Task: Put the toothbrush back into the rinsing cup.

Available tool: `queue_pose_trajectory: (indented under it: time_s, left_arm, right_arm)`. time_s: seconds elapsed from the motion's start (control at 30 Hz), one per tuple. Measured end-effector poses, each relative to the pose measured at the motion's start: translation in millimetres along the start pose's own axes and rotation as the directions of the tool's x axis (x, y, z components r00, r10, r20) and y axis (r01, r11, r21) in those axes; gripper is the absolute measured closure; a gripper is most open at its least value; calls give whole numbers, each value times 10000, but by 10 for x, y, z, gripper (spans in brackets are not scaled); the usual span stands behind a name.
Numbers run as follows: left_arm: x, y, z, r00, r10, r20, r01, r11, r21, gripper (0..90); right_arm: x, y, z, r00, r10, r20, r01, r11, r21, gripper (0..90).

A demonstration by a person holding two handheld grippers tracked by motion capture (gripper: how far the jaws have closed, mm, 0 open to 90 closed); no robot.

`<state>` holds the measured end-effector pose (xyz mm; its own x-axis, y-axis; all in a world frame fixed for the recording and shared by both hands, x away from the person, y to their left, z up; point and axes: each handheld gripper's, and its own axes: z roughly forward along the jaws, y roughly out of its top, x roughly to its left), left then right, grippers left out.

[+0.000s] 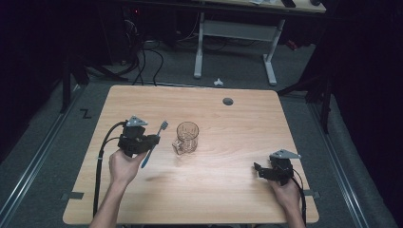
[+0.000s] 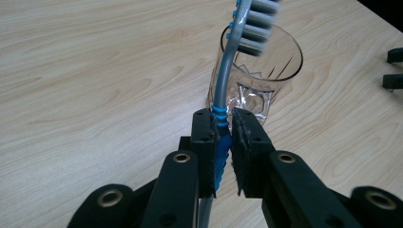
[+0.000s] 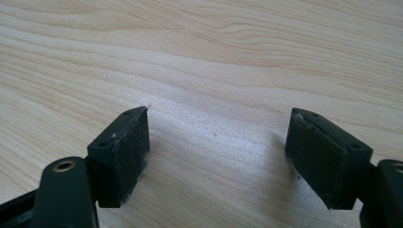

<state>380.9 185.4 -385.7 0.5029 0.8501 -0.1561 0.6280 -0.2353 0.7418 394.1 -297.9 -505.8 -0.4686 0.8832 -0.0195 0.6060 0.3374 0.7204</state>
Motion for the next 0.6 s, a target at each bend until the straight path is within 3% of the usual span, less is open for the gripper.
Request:
queue_pose_trajectory:
  time_s: [0.4, 0.6]
  left_arm:
    - [-154, 161, 36, 9987, 476, 168, -470, 9984, -327, 799]
    - [-204, 226, 63, 9978, 514, 420, -492, 9974, -517, 799]
  right_arm:
    - [0, 0, 0, 10000, 1, -1, -1, 10000, -1, 229]
    - [0, 0, 0, 10000, 4, 0, -4, 10000, -2, 229]
